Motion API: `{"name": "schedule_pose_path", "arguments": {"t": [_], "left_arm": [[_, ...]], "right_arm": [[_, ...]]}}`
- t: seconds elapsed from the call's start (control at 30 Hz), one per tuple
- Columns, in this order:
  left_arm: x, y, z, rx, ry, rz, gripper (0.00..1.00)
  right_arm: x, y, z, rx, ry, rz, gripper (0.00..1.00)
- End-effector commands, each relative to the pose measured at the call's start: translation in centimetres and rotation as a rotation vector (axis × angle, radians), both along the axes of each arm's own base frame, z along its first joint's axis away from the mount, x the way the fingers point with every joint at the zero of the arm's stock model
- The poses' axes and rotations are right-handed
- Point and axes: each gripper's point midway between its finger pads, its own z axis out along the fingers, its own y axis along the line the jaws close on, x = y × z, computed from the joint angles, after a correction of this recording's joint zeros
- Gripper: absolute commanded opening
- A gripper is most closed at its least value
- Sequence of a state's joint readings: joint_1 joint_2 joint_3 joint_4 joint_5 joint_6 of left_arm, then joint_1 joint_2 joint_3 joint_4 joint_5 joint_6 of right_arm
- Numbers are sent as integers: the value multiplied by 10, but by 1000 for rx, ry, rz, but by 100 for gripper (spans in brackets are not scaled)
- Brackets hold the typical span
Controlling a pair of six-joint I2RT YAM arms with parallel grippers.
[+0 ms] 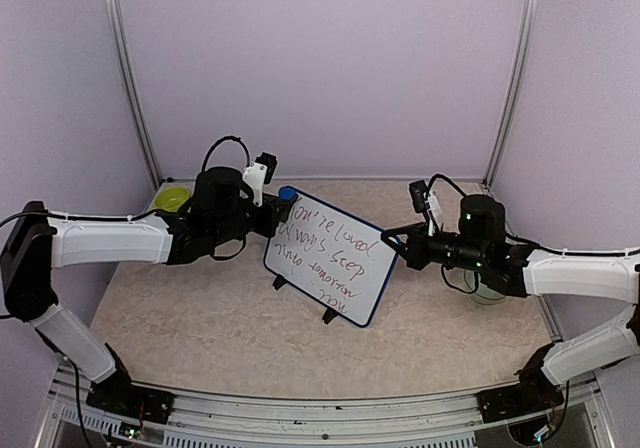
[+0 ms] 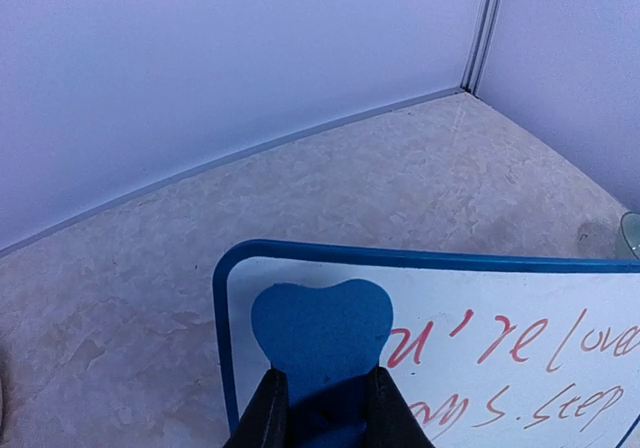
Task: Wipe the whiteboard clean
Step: Erase the center of the whiteboard.
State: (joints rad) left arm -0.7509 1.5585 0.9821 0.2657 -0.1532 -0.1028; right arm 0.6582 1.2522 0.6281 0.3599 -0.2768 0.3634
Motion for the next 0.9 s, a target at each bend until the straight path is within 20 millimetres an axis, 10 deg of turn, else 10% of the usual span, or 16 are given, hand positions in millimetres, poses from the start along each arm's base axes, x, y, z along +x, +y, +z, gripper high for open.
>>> {"name": "schedule_pose_path", "arguments": {"t": [0.0, 0.87], "left_arm": [[7, 1, -5, 19, -36, -40, 19], [14, 9, -33, 0, -27, -24, 19]], "right_arm": [[-5, -11, -38, -160, 45, -5, 0], [-16, -1, -46, -225, 1, 120, 0]]}}
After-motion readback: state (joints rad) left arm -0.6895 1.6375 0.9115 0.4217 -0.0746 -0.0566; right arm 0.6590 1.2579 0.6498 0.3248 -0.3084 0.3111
